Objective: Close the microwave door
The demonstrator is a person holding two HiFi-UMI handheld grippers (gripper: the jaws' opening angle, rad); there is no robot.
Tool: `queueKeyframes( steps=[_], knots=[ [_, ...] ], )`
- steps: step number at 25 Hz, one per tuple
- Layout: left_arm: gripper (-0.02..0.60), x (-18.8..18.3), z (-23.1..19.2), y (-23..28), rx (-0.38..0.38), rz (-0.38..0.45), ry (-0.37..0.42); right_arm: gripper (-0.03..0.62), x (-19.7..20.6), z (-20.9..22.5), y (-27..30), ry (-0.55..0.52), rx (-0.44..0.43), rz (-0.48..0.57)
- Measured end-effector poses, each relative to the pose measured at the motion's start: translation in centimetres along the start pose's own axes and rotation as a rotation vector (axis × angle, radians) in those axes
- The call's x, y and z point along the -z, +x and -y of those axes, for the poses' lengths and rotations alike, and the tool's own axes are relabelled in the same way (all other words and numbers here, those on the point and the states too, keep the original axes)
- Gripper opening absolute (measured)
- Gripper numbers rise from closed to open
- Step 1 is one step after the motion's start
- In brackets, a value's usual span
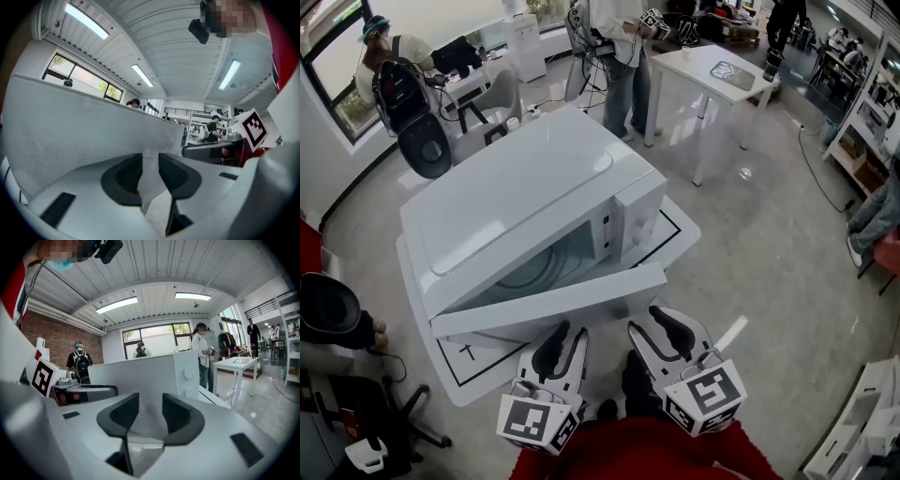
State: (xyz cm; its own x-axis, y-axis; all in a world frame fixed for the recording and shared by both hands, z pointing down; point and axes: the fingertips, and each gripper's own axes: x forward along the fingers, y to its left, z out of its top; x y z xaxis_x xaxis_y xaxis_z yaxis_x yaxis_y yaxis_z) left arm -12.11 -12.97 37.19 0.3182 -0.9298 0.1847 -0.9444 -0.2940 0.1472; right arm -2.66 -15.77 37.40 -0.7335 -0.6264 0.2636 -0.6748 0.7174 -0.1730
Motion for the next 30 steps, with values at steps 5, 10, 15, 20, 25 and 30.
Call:
queueKeyframes(
  steps=[5,10,15,20,25,30],
  knots=[
    [0.109,-0.8,-0.1,0.8,-0.025,0.003,0.001,0.166,-0.6,0.6,0.9,-0.002,-0.028,-0.01],
    [0.109,-1.0,-0.7,1.1,-0.058,0.001,-0.006,0.166,-0.9,0.7,2.1,-0.016,-0.061,-0.021],
    [0.109,-1.4,-0.9,1.8,-0.078,0.005,-0.017,0.166,-1.5,1.2,2.9,-0.041,-0.083,-0.032],
    [0.109,-1.4,-1.3,2.5,-0.102,0.003,-0.022,0.166,-1.7,1.5,3.8,-0.041,-0.106,-0.04],
    [0.109,-1.8,-1.6,3.3,-0.126,0.007,-0.034,0.166,-2.0,2.0,4.8,-0.049,-0.132,-0.053],
    [0.109,-2.2,-2.2,3.8,-0.146,0.012,-0.05,0.166,-2.4,2.0,5.9,-0.055,-0.151,-0.057]
  ],
)
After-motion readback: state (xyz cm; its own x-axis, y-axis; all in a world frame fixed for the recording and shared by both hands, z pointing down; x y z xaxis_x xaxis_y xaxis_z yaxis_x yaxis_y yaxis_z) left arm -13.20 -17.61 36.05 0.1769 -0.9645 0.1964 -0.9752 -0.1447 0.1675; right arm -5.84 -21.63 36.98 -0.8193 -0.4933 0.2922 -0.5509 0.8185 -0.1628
